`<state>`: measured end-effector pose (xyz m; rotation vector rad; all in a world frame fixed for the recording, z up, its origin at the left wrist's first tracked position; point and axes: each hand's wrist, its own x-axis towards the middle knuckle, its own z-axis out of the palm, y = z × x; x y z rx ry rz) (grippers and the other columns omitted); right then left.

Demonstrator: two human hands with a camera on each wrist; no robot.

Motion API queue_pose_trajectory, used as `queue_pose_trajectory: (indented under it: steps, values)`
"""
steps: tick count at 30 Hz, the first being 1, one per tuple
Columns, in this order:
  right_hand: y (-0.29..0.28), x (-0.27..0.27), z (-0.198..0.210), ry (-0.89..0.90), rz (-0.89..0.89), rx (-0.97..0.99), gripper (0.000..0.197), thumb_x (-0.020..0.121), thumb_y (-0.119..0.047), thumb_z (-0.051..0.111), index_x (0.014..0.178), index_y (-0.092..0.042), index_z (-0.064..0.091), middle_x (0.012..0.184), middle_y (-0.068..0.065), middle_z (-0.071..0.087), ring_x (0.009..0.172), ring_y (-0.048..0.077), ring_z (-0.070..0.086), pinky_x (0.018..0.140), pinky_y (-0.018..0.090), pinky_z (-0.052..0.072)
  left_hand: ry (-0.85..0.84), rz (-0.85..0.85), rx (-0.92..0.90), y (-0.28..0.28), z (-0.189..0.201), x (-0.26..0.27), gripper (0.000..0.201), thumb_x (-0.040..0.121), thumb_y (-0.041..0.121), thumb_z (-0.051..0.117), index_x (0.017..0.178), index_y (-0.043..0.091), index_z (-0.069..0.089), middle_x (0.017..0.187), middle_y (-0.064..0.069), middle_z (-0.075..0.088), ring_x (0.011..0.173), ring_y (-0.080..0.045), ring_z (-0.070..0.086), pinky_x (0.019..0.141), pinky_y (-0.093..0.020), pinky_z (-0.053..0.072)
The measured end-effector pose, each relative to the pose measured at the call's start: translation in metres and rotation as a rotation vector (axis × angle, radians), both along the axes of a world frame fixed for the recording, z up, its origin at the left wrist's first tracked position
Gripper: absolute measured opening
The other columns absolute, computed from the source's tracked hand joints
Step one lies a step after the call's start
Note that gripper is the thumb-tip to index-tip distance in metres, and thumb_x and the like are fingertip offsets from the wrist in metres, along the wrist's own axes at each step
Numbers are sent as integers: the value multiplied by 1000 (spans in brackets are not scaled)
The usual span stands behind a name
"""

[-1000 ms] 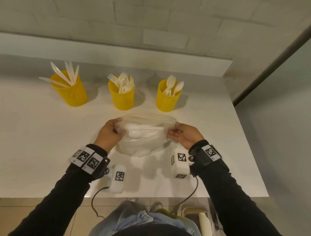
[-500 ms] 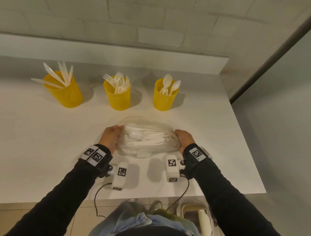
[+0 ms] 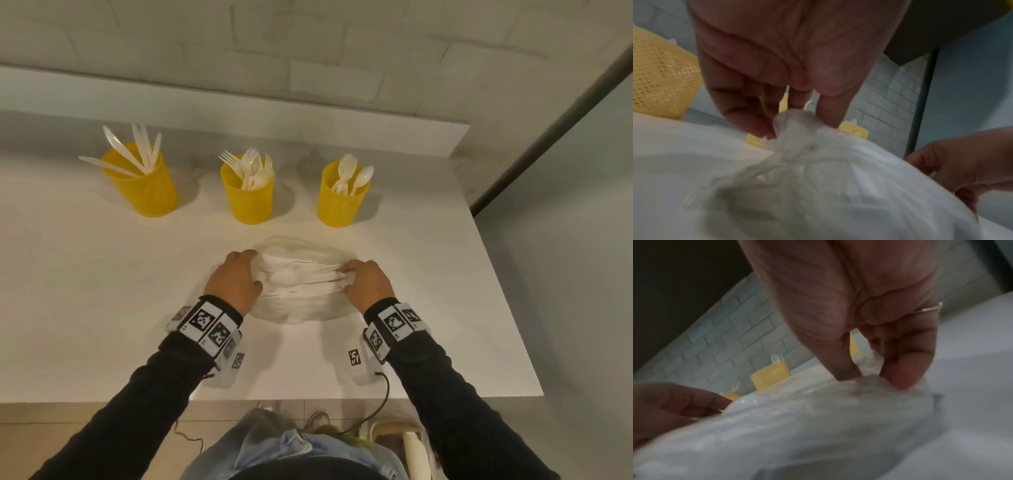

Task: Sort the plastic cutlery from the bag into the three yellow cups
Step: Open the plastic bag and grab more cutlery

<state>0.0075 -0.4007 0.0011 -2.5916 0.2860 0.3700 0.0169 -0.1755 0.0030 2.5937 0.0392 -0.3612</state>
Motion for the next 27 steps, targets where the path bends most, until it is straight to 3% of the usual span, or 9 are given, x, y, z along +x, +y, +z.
queue_pose_trajectory:
  steps: [4,6,9,11,14,16,20,23,27]
  values:
    - [-3,8,3,-71,-141,197,48,83,1,52,131,-8,49,132,14,54,123,30,50,105,30,37,-59,-37,-126,4,7,4,72,79,-3,52,144,10,24,148,-12,29,130,-29,40,108,-34,33]
    - [-10,10,2,-102,-318,448,44,85,7,46,127,-5,52,128,15,56,118,29,53,103,32,41,-135,-83,-221,12,11,9,71,78,-10,48,143,11,28,147,-12,31,127,-29,41,109,-36,34]
    - [-23,3,-6,12,-608,1064,37,86,14,37,111,-3,59,116,16,60,99,27,55,97,39,44,-276,-34,-445,23,11,12,67,73,-20,43,118,30,51,134,-9,42,102,-26,54,93,-36,46]
    - [-29,-2,-18,71,-731,1243,38,85,16,35,101,-6,62,119,21,59,97,31,52,100,46,42,-289,-39,-439,26,2,12,66,70,-21,43,97,38,54,127,-7,46,99,-25,56,88,-32,46]
    - [-28,-4,-26,58,-689,979,41,80,16,34,93,-13,61,109,18,57,77,24,52,67,32,44,-294,-150,-217,24,-16,7,63,65,-21,39,93,28,69,118,-7,58,106,-29,55,93,-28,36]
    - [-26,-2,-18,29,-585,730,37,79,13,38,99,-14,55,110,12,55,72,16,50,59,24,41,-292,-178,-203,21,-20,5,67,63,-21,37,95,28,70,112,-5,64,102,-30,57,94,-32,40]
    - [-32,-4,-6,-204,-381,454,36,78,2,54,111,-11,54,114,8,49,99,20,49,80,24,41,-311,-144,-236,16,-15,-1,57,66,-18,41,87,27,69,112,-6,62,102,-29,56,93,-41,46]
    - [-31,-6,2,-362,-39,157,32,76,0,58,105,-12,62,115,7,54,108,24,48,94,35,43,-207,-114,-156,12,-11,-3,53,76,-11,45,118,16,61,129,-12,52,105,-32,54,97,-35,42]
    - [-14,1,3,-172,375,-62,48,79,-4,58,126,-16,56,136,5,50,122,28,43,103,37,34,-55,-82,-279,3,1,-3,67,80,-2,55,141,13,34,144,-10,32,75,-18,52,84,-21,37]
